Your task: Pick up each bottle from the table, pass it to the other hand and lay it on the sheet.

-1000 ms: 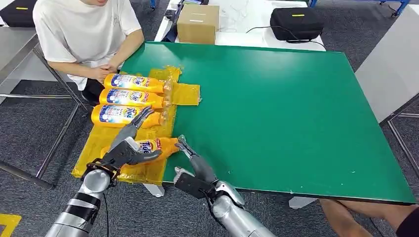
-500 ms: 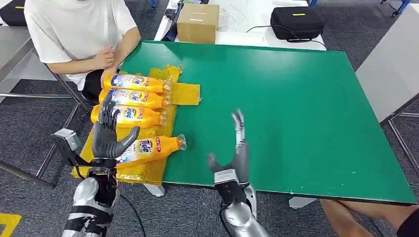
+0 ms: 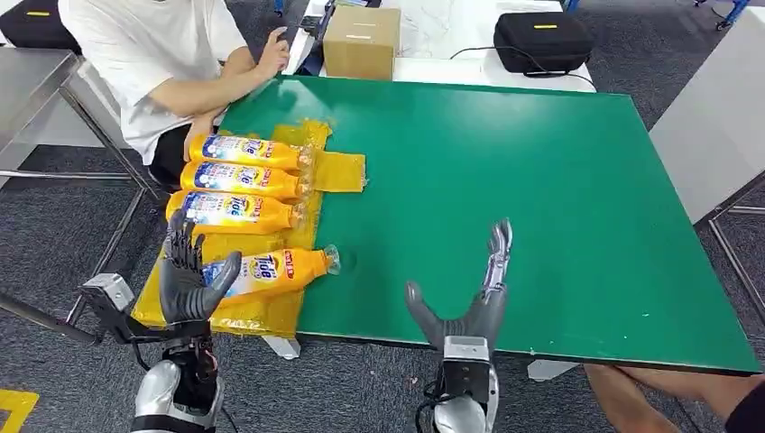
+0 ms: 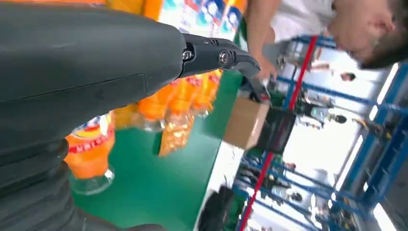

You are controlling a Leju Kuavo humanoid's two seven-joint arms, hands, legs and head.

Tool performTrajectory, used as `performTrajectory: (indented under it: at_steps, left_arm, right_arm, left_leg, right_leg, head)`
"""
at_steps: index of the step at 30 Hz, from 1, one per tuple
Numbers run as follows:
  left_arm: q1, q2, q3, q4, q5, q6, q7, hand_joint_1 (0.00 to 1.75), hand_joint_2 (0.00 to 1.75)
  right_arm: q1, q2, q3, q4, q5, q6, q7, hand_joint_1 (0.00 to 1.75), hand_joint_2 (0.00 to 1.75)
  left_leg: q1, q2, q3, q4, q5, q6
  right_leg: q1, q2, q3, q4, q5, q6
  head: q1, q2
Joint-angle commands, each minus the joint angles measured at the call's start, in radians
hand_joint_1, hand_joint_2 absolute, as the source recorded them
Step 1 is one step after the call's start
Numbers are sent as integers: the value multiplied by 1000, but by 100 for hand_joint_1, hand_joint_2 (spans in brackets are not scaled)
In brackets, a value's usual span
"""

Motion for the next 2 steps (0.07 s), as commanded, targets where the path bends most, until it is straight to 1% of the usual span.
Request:
performTrajectory:
  at_steps: [1, 2]
  left_arm:
    - [29, -17, -24, -29, -24, 36, -12, 0, 175]
    - [29, -17, -24, -29, -24, 36, -12, 0, 175]
  right_arm:
    - [73, 28, -113, -45, 43, -3, 0, 0, 175]
    - [73, 28, -113, -45, 43, -3, 0, 0, 175]
  left_leg:
    - [1, -1, 6, 1, -4, -1]
    - [1, -1, 4, 0, -3, -1]
  right_leg:
    - [1, -1, 7, 0, -4, -2]
    - [1, -1, 4, 0, -2, -1]
  head:
    - [0, 0]
    - [0, 0]
